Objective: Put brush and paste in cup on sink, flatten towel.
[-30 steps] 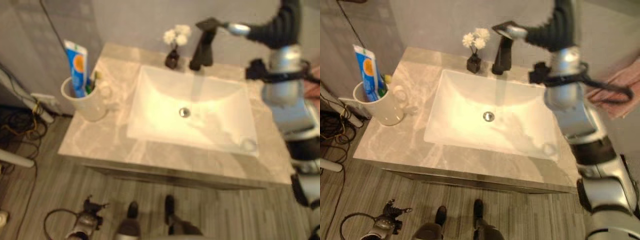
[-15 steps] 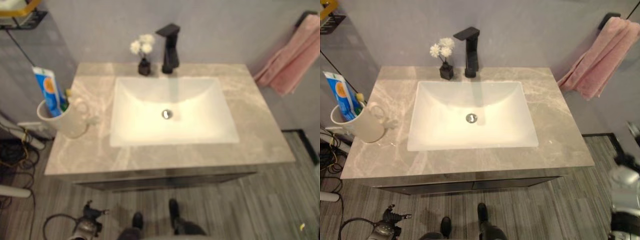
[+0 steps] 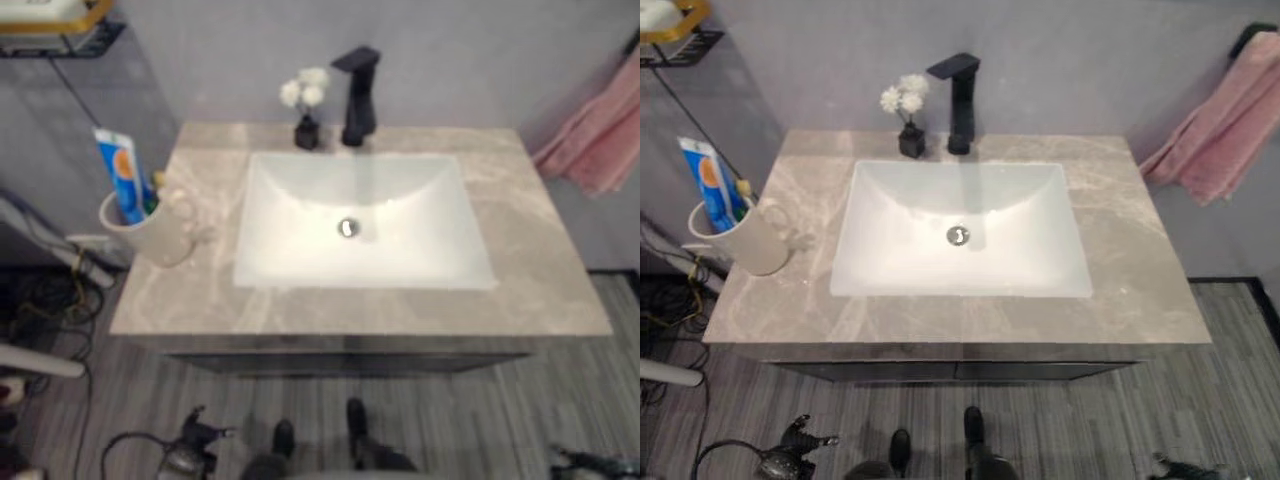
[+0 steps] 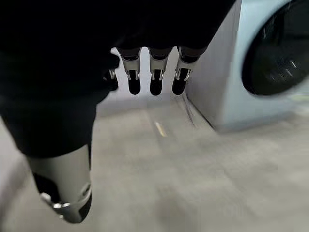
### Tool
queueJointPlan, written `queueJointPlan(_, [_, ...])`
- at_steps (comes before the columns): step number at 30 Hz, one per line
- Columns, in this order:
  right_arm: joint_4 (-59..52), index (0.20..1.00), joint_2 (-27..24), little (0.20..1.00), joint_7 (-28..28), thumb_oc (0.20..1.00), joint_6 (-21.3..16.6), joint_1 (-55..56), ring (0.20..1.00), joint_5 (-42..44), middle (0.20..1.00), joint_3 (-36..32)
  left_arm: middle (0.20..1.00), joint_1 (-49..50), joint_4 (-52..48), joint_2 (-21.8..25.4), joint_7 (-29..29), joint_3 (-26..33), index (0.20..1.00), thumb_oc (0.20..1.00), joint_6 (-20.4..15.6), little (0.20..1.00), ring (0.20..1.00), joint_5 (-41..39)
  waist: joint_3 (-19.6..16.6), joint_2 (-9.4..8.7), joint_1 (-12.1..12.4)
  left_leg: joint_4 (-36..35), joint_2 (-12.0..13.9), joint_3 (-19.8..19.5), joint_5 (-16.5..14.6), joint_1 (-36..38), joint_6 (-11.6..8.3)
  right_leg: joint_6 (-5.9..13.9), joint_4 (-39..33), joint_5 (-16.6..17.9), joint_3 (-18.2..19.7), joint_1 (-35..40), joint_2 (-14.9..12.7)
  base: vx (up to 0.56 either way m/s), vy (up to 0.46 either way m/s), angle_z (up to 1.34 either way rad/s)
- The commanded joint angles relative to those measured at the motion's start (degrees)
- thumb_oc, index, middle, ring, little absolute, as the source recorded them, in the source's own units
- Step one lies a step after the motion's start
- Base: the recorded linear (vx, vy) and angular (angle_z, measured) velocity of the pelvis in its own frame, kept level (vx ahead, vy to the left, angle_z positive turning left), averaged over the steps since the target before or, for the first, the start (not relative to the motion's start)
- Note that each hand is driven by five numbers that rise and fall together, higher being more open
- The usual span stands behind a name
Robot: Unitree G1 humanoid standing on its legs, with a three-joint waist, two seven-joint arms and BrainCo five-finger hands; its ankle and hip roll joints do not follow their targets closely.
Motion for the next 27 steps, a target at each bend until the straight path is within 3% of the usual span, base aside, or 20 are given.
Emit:
queueJointPlan(1, [-1.3,1.000,1.7,1.000,14.0,1.000,2.1,-0.8,1.000,-14.1,1.000,7.6,1.000,-0.5,-4.9,4.2,-6.7,1.6,1.000,1.000,-2.4,1.000,1.000,-5.2,1.9,-2.50,2.0,0.7,-0.1,-1.2,-2.6,1.8,0.57,5.52,1.1,1.4,-0.8,-0.6,-6.4,0.00,-0.016,0.06])
queueJointPlan(5, [-6.1,1.000,4.9,1.000,12.3,1.000,1.1,-4.2,1.000,-22.0,1.000,15.5,1.000,0.2,-5.6,5.8,-7.0,0.8,1.000,1.000,-3.1,1.000,1.000,-2.0,1.8,-1.98,3.2,0.7,-0.5,-1.7,-2.2,1.4,0.71,5.45,1.0,1.5,-1.3,-0.7,-6.8,0.00,-0.005,0.12])
queueJointPlan(7, [-7.8,1.000,6.2,1.000,13.6,1.000,-0.1,-5.8,1.000,-21.7,1.000,17.7,1.000,0.0,-15.5,9.5,-5.7,-4.0,1.000,1.000,-5.4,1.000,1.000,6.8,1.8,-1.69,3.9,0.7,-0.6,-2.2,-2.3,1.3,0.80,5.47,0.9,1.3,-1.8,-0.3,-6.9,0.01,-0.014,0.13])
queueJointPlan(9, [-8.5,1.000,4.5,1.000,14.1,1.000,-0.7,-6.8,1.000,-20.4,1.000,17.1,1.000,4.2,-24.0,14.3,-8.8,-4.8,1.000,1.000,-7.1,1.000,1.000,7.7,1.7,-1.48,4.7,0.7,-0.8,-2.3,-2.4,1.4,0.92,5.69,0.8,1.3,-2.0,-0.2,-7.0,0.01,-0.003,0.13])
queueJointPlan(11, [-9.2,1.000,3.4,1.000,15.9,1.000,-0.9,-7.9,1.000,-23.7,1.000,19.8,1.000,7.9,-28.7,18.5,-11.3,-3.3,1.000,1.000,-8.0,1.000,1.000,4.3,1.5,-1.14,5.7,0.7,-1.1,-2.3,-2.4,1.7,1.08,5.91,0.8,1.5,-2.2,0.1,-7.2,0.00,0.017,0.13])
queueJointPlan(20, [-9.0,1.000,1.3,1.000,20.3,1.000,-0.2,-13.8,1.000,-28.4,1.000,23.0,1.000,17.2,-32.8,26.1,-18.4,3.9,1.000,1.000,-7.2,1.000,1.000,-2.6,1.6,0.20,9.0,0.7,-1.9,-3.9,-1.8,1.4,1.52,6.19,1.1,1.4,-3.3,0.4,-8.0,-0.01,0.007,0.02])
queueJointPlan(27, [-8.6,1.000,1.1,1.000,22.4,1.000,0.4,-17.7,1.000,-27.0,1.000,22.8,1.000,22.2,-35.5,27.9,-22.2,11.5,1.000,1.000,-5.2,1.000,1.000,-10.8,1.6,0.86,11.1,0.7,-2.1,-5.4,-1.1,0.8,1.31,6.00,1.0,1.2,-4.6,0.9,-8.4,0.00,-0.008,0.09])
